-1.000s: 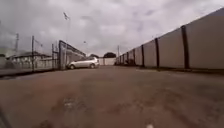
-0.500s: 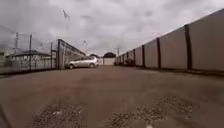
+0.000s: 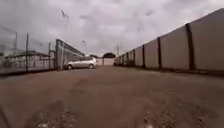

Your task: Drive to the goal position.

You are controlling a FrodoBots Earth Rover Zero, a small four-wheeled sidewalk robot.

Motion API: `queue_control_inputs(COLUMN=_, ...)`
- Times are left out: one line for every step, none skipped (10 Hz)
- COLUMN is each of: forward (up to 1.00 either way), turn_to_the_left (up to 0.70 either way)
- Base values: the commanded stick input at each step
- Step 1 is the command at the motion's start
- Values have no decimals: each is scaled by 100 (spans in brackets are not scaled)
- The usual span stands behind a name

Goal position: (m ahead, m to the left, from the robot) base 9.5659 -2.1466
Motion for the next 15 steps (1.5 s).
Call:
queue_control_inputs(forward=60, turn_to_the_left=-6)
queue_control_inputs(forward=60, turn_to_the_left=0)
queue_control_inputs(forward=60, turn_to_the_left=0)
queue_control_inputs(forward=60, turn_to_the_left=0)
queue_control_inputs(forward=60, turn_to_the_left=0)
queue_control_inputs(forward=60, turn_to_the_left=0)
queue_control_inputs(forward=60, turn_to_the_left=-8)
queue_control_inputs(forward=60, turn_to_the_left=-13)
queue_control_inputs(forward=60, turn_to_the_left=-14)
queue_control_inputs(forward=60, turn_to_the_left=-14)
queue_control_inputs(forward=60, turn_to_the_left=-10)
queue_control_inputs(forward=60, turn_to_the_left=-4)
queue_control_inputs(forward=60, turn_to_the_left=0)
queue_control_inputs(forward=60, turn_to_the_left=0)
queue_control_inputs(forward=60, turn_to_the_left=0)
